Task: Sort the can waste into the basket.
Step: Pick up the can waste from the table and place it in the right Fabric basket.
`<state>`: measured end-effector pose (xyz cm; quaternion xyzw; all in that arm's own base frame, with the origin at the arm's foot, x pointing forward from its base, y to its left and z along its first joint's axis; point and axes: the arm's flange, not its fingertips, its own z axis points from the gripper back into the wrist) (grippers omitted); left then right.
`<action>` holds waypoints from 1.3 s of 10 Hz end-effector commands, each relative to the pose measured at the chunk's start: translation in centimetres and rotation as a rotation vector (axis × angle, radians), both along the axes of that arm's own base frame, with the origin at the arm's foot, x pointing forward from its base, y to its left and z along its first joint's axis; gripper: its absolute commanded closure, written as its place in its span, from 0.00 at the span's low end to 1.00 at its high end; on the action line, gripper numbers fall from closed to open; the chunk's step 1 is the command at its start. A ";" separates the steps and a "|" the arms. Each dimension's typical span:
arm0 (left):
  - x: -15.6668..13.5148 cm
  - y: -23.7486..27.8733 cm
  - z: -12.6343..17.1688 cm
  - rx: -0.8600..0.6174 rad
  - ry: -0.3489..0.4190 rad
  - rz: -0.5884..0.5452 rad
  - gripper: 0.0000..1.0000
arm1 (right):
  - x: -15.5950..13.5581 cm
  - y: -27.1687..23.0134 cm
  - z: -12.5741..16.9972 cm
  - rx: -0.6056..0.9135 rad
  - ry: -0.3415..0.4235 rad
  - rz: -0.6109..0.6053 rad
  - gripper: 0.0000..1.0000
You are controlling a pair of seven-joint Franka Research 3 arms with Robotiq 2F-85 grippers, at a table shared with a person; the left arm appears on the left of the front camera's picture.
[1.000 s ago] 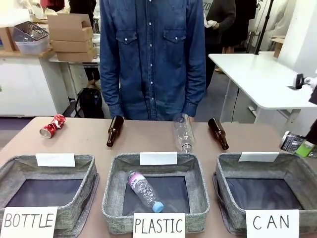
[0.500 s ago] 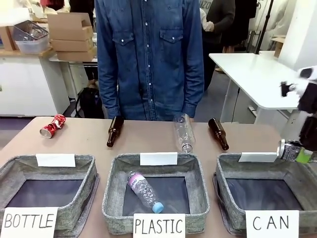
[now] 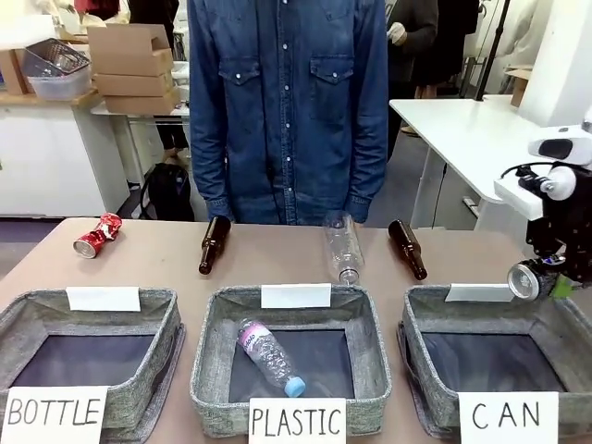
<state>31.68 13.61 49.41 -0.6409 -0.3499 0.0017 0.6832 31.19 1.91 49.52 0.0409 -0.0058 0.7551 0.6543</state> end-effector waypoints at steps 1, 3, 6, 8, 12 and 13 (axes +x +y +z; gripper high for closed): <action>0.1 -0.2 0.1 -0.008 -0.027 -0.001 0.00 | 0.9 -0.7 -0.4 0.078 0.052 -0.003 0.58; 0.1 -0.2 0.1 -0.008 -0.027 -0.001 0.00 | 1.3 -0.6 -0.2 0.082 0.081 -0.042 0.00; 0.1 -0.2 0.1 -0.008 -0.027 -0.001 0.00 | 1.5 -0.7 -0.1 0.120 0.098 -0.063 0.00; 0.1 -0.2 0.1 -0.008 -0.027 -0.001 0.00 | 1.8 -0.8 0.3 0.195 0.152 -0.157 0.00; 0.1 -0.2 0.1 -0.008 -0.027 -0.001 0.00 | 3.5 -2.7 4.8 1.007 0.689 -1.392 0.00; 0.1 -0.2 0.1 -0.008 -0.027 -0.001 0.00 | 3.1 -3.7 5.5 1.138 0.711 -1.501 0.00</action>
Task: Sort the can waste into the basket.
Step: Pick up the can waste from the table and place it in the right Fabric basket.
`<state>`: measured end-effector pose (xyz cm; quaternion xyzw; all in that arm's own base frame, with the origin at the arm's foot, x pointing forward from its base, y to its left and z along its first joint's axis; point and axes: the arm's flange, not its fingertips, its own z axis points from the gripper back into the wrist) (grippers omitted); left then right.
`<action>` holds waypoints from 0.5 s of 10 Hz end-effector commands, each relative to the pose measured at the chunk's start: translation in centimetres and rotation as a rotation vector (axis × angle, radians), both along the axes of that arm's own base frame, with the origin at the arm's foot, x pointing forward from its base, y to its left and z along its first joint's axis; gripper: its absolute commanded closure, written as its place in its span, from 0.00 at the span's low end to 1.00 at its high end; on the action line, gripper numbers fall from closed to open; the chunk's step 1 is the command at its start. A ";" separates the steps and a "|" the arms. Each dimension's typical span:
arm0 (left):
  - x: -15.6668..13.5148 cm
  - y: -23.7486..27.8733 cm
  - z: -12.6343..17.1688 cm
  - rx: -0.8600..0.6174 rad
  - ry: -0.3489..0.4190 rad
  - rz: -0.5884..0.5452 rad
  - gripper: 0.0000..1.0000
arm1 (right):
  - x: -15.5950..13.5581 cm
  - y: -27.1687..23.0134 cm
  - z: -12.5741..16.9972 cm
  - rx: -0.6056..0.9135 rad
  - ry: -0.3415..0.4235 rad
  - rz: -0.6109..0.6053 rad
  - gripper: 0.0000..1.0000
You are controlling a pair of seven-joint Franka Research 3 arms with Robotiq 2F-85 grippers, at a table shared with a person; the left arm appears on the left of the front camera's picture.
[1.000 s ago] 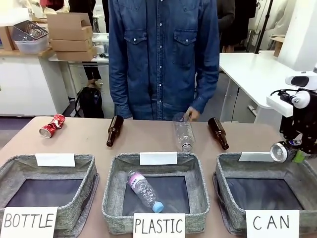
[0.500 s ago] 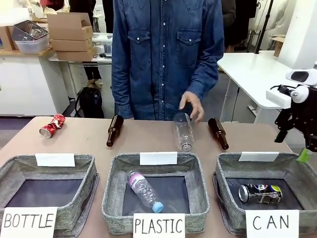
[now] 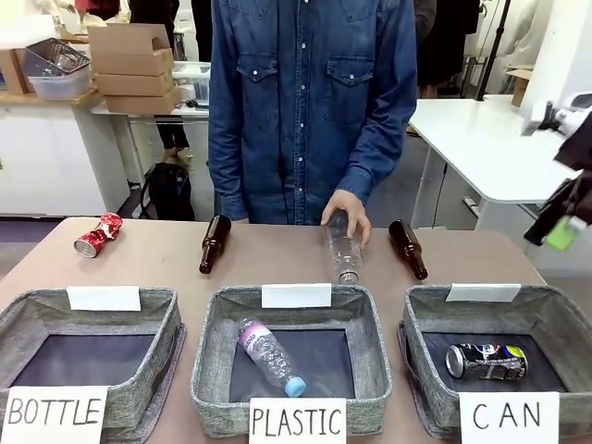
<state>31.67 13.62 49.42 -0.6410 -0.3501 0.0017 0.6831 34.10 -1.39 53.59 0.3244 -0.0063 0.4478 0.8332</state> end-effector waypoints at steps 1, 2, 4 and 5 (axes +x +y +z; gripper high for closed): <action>0.1 -0.2 0.1 -0.008 -0.027 -0.001 0.00 | 0.0 -1.3 1.8 0.701 0.241 -1.005 0.00; 0.1 -0.2 0.1 -0.008 -0.027 -0.001 0.00 | 0.0 -1.8 1.6 0.751 0.236 -1.002 0.00; 0.1 -0.2 0.1 -0.008 -0.027 -0.001 0.00 | 0.2 -2.9 0.6 0.820 0.256 -1.085 0.00; 0.1 -0.2 0.1 -0.008 -0.027 -0.001 0.00 | 0.0 -4.1 0.2 0.840 0.218 -1.233 0.00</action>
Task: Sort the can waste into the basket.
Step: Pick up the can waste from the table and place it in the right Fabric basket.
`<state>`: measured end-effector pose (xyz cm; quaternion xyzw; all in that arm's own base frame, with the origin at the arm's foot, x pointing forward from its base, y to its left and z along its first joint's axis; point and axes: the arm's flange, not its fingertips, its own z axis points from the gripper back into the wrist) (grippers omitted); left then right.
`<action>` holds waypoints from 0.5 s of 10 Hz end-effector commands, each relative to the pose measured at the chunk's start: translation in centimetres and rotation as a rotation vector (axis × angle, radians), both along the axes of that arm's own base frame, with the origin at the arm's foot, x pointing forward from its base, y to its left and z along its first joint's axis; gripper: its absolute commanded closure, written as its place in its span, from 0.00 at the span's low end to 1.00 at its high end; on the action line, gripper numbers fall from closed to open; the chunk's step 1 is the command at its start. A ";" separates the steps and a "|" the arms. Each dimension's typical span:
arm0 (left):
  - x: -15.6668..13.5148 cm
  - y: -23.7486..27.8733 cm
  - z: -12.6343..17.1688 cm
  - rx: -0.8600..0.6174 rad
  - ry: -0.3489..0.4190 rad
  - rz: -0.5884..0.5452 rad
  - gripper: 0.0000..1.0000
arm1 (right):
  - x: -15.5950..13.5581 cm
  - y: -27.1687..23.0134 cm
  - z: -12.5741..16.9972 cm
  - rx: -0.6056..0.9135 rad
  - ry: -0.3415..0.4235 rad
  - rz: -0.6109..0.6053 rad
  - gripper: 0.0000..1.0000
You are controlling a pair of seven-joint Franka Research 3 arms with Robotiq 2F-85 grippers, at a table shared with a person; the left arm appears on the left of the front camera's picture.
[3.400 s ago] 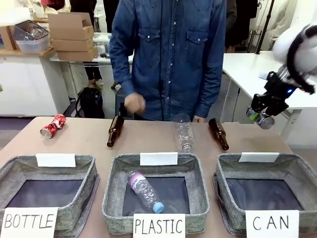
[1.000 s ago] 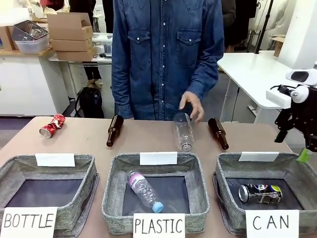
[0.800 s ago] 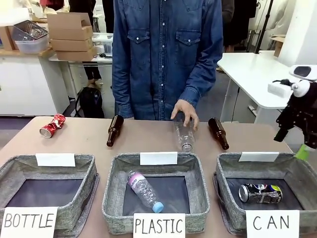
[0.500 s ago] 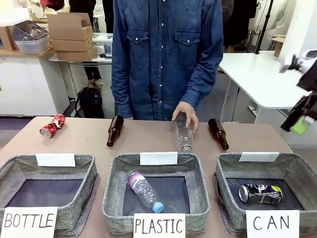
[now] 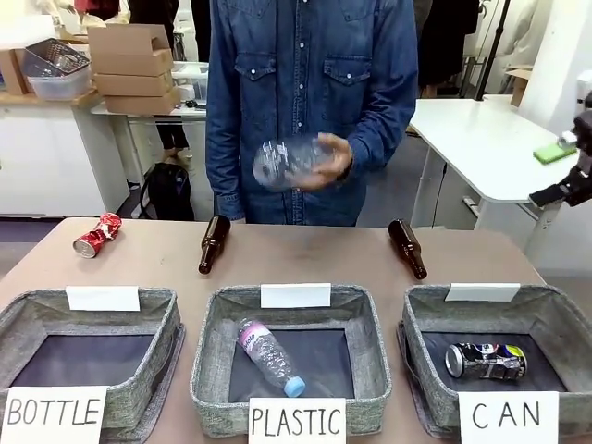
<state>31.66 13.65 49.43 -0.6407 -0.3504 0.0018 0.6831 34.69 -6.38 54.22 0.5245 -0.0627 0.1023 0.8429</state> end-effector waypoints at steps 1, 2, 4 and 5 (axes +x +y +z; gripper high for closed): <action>0.1 -0.2 0.0 -0.008 -0.027 -0.002 0.00 | -1.1 -0.1 -0.8 0.348 -0.101 -0.763 0.00; 0.1 -0.2 0.0 -0.008 -0.027 -0.002 0.00 | 0.0 0.0 0.0 0.000 0.000 0.000 0.00; 0.1 -0.2 0.0 -0.008 -0.027 -0.002 0.00 | 0.0 0.0 0.0 0.000 0.000 0.000 0.00; 0.1 -0.2 0.0 -0.008 -0.027 -0.002 0.00 | 0.0 0.0 0.0 0.000 0.000 0.000 0.00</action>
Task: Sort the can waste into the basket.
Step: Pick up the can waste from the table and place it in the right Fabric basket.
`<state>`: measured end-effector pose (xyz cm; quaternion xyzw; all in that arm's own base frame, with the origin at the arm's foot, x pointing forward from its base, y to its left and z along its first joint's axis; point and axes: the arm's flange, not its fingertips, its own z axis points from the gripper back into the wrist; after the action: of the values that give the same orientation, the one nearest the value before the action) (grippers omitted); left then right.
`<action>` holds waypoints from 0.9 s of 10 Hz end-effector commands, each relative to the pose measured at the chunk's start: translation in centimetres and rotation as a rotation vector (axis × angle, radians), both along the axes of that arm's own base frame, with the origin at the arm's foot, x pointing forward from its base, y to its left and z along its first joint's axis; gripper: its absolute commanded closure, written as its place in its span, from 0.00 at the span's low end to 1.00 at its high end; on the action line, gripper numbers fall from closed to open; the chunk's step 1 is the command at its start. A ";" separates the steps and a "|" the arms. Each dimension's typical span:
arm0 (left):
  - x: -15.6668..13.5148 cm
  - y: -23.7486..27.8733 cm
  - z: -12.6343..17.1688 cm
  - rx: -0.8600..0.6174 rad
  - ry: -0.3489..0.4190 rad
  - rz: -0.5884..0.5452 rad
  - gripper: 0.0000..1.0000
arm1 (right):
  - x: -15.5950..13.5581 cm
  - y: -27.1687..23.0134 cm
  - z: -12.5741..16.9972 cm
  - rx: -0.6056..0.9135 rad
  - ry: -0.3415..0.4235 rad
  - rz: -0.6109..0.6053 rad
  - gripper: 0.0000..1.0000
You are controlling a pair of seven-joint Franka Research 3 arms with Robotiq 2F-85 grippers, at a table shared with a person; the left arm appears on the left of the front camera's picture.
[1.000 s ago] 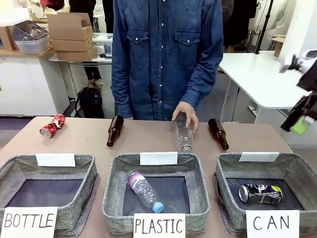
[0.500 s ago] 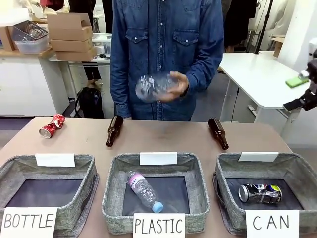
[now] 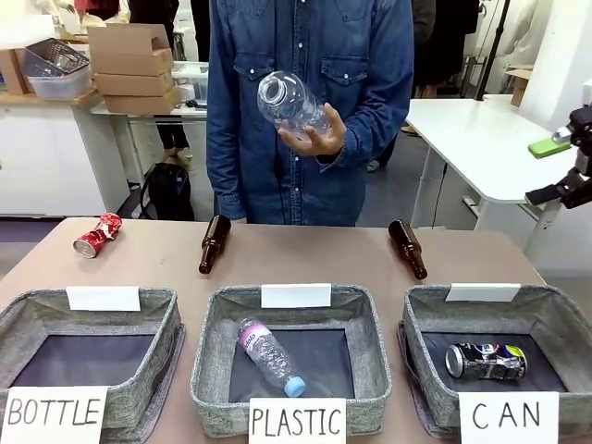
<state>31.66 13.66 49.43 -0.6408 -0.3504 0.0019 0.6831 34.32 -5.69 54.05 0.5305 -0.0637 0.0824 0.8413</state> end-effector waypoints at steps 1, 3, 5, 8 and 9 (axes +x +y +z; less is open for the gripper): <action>0.1 -0.2 0.0 -0.008 -0.027 -0.002 0.00 | 0.4 -0.7 0.2 -0.014 -0.020 0.033 0.00; 0.1 -0.2 0.0 -0.008 -0.027 -0.002 0.00 | 0.4 -0.7 0.2 -0.014 -0.020 0.033 0.00; 0.1 -0.2 0.0 -0.008 -0.027 -0.002 0.00 | 0.4 -0.7 0.2 -0.014 -0.020 0.033 0.00; 0.1 -0.2 0.0 -0.008 -0.027 -0.002 0.00 | 0.4 -0.7 0.2 -0.014 -0.020 0.033 0.00; 0.1 -0.2 0.0 -0.008 -0.027 -0.002 0.00 | 0.4 -0.7 0.2 -0.014 -0.020 0.033 0.00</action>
<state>31.66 13.65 49.43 -0.6409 -0.3502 0.0017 0.6830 34.54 -5.85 54.07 0.5276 -0.0637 0.0897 0.8423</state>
